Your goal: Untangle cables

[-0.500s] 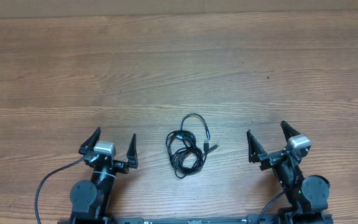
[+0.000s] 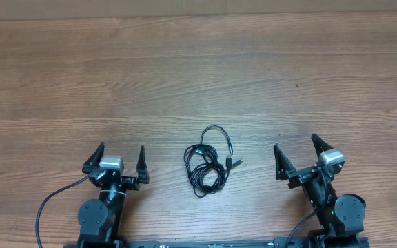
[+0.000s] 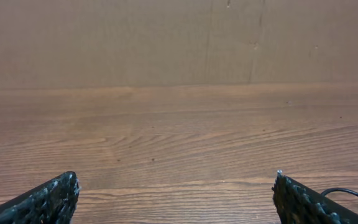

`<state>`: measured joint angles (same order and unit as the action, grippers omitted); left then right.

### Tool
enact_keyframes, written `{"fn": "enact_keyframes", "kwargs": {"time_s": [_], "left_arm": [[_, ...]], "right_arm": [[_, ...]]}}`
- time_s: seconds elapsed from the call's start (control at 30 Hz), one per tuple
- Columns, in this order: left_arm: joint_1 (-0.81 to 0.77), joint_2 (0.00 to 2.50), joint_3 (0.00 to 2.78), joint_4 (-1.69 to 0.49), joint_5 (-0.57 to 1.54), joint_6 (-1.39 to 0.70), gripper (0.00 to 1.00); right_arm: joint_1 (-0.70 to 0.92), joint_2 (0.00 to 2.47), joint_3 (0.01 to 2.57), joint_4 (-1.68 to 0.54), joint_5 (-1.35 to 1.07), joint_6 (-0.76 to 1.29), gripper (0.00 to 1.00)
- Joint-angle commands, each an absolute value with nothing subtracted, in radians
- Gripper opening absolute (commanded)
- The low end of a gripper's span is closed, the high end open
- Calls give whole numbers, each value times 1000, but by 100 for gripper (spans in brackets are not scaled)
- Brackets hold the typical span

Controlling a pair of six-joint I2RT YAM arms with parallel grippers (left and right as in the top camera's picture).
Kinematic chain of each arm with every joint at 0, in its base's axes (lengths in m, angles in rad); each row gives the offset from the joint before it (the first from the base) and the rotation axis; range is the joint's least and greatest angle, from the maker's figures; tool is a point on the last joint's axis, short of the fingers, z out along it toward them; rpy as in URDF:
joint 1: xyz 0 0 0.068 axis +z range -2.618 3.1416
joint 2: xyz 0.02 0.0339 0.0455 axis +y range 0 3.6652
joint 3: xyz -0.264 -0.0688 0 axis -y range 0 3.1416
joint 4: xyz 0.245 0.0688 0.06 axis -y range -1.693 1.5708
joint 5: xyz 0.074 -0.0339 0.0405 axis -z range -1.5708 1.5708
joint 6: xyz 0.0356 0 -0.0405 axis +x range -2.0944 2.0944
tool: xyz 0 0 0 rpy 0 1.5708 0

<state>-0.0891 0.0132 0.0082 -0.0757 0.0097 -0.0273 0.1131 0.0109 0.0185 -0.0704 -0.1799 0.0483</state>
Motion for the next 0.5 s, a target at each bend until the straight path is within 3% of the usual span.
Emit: {"fn": "enact_keyframes", "kwargs": {"time_s": [0.0, 0.47], "left_arm": [[-83, 5, 5, -77, -7, -41, 100], [-83, 4, 5, -77, -7, -41, 100]], "right_arm": [[118, 3, 8, -65, -184, 48, 100], [118, 3, 8, -65, -184, 48, 100]]}}
